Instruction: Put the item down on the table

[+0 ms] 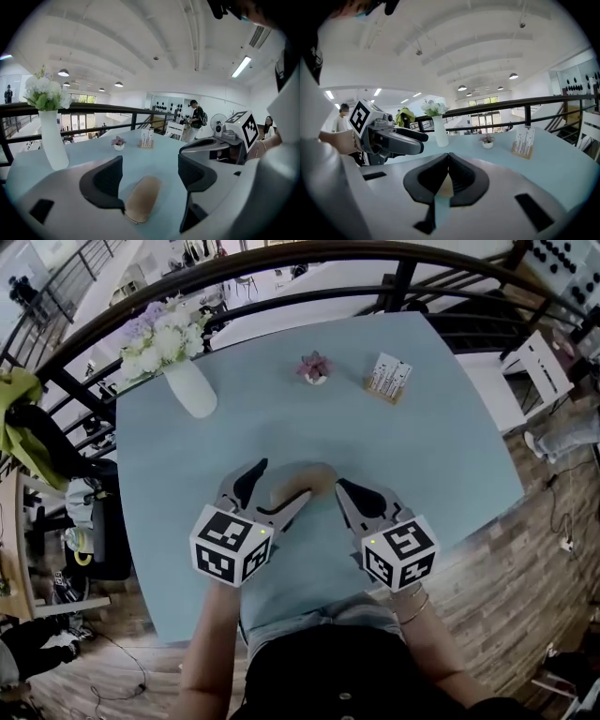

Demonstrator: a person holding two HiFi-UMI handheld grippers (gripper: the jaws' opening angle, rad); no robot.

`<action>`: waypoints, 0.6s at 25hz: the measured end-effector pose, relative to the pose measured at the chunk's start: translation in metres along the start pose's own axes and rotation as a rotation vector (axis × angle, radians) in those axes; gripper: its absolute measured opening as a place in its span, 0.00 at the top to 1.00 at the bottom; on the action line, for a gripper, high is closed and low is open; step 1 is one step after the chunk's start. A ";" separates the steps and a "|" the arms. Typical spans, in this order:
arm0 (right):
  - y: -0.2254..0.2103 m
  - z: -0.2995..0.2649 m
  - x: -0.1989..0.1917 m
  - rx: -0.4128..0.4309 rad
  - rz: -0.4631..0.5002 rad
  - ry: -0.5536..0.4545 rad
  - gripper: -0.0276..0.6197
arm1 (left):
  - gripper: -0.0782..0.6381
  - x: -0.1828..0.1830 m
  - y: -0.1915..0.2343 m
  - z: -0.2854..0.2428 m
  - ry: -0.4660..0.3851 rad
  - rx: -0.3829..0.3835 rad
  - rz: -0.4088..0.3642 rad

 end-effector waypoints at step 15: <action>0.044 -0.002 0.031 0.140 0.116 -0.037 0.95 | 0.82 -0.004 -0.001 0.064 -0.180 0.139 0.157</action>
Point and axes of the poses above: the fingertips, and each gripper's own axes: z backward along the fingers, y to its left, x out of its top, the point moved 7 cm from there along z, backward along the fingers, and after that the axes turned 6 degrees about x, right-handed, at the moved point
